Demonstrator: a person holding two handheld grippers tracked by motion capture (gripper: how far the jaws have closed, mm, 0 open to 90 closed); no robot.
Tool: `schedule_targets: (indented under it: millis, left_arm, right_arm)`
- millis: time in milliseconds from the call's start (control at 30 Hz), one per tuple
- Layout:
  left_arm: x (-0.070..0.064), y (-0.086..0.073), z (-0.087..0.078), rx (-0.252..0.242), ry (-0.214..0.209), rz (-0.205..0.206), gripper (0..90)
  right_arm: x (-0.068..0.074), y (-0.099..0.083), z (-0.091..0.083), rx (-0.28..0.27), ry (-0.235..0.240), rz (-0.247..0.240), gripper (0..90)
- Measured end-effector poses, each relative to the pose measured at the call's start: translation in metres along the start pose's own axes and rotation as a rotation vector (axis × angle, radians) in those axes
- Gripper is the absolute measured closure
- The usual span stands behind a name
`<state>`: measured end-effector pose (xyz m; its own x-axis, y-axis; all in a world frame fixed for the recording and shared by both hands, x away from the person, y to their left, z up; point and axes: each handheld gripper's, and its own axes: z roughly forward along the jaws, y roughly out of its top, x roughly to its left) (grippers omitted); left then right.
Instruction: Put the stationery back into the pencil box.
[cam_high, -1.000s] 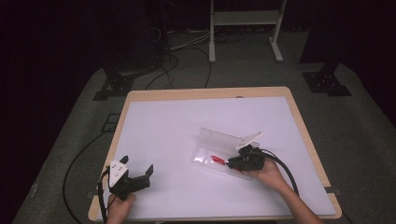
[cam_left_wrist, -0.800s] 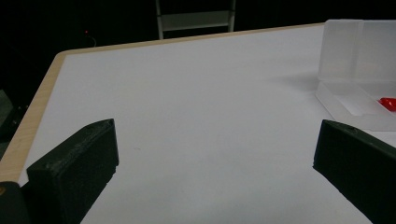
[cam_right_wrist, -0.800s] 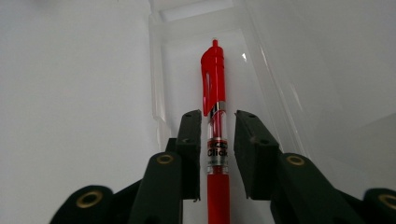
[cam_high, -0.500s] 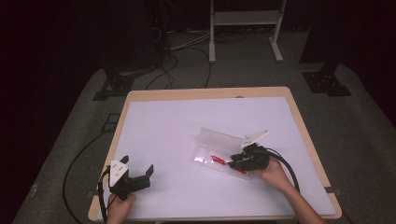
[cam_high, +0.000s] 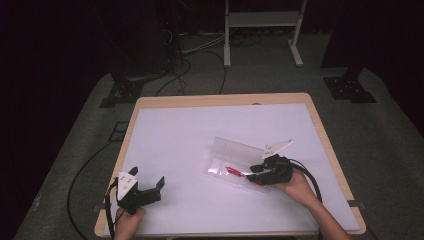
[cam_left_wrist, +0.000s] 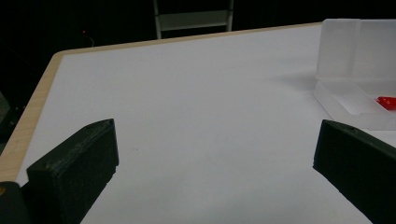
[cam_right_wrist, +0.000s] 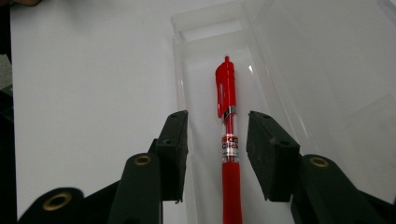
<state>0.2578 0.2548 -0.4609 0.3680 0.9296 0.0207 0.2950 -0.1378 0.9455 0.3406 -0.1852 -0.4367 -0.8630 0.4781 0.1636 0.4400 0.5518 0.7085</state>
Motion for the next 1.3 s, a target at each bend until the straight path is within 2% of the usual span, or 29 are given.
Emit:
schedule_targets:
  millis: [867,1033,1300]
  left_arm:
    - [0.000,0.000,0.000,-0.001,0.000,-0.004,0.0]
    - [0.000,0.000,0.000,0.000,-0.001,-0.002,0.0]
    - [0.000,0.000,0.000,0.001,-0.001,-0.003,0.0]
  right_arm:
    - [0.001,-0.016,-0.021,0.002,-0.017,0.020,53.6]
    - [0.001,-0.017,-0.026,-0.019,-0.020,0.020,53.4]
    - [0.000,-0.027,-0.032,-0.019,-0.026,0.037,53.5]
